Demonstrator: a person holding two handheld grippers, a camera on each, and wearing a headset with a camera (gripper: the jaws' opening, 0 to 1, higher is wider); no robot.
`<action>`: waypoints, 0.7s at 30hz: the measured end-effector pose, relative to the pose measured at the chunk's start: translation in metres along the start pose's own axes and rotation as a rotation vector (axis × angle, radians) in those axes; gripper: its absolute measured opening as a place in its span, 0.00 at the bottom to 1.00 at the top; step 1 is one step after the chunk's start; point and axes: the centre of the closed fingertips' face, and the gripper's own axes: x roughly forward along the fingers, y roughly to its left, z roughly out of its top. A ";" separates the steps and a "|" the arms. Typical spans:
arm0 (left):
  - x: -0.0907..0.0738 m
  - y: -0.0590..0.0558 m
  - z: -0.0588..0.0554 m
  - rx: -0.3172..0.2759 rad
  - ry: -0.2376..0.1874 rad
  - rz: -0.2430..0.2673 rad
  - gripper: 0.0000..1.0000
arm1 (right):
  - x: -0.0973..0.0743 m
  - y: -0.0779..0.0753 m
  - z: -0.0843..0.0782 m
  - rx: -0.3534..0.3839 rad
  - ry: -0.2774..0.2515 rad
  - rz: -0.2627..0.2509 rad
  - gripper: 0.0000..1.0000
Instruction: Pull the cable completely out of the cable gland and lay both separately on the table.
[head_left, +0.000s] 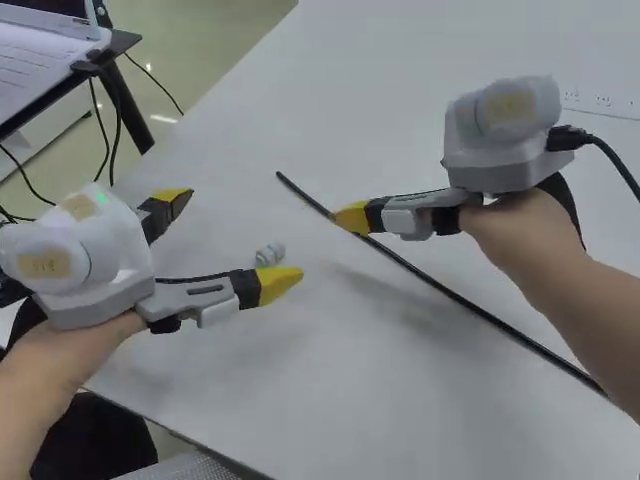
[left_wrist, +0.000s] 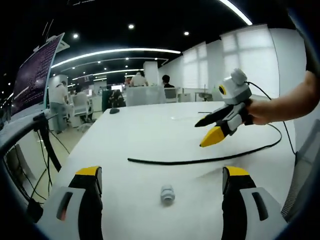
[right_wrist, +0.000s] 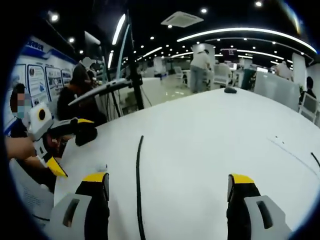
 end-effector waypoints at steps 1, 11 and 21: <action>0.000 -0.002 0.006 0.005 0.003 0.000 1.00 | -0.023 -0.011 -0.003 0.009 -0.002 -0.024 1.00; 0.009 -0.064 0.050 0.024 -0.004 -0.079 1.00 | -0.208 -0.045 -0.040 0.005 -0.002 -0.163 1.00; 0.002 -0.101 0.055 -0.117 0.001 -0.155 1.00 | -0.312 -0.036 -0.097 0.114 0.018 -0.272 1.00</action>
